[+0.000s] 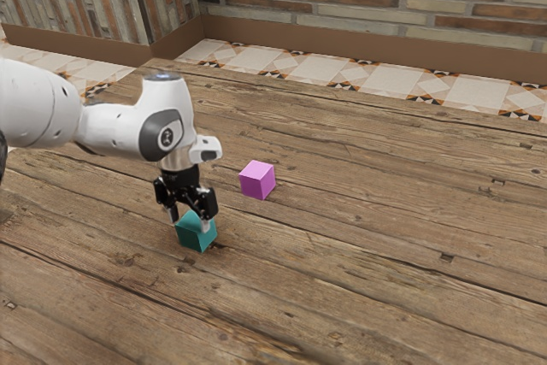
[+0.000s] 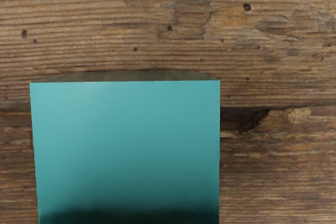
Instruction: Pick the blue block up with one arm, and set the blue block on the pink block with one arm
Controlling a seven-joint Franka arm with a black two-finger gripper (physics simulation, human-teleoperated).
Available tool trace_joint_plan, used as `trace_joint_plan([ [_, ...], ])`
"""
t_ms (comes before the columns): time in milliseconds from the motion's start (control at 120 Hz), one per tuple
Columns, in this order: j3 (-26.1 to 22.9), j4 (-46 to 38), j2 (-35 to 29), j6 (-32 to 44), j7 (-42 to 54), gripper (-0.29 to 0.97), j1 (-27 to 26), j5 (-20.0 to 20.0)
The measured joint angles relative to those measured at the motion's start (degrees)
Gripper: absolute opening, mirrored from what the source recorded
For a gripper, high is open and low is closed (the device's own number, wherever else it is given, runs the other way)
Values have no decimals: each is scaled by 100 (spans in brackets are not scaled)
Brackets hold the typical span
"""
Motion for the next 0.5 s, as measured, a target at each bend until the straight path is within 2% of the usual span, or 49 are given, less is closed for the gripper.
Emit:
trace_joint_plan([
  [250, 6, 38, 175, 134, 213, 62, 19, -50],
  [500, 61, 48, 345, 190, 598, 61, 61, -673],
])
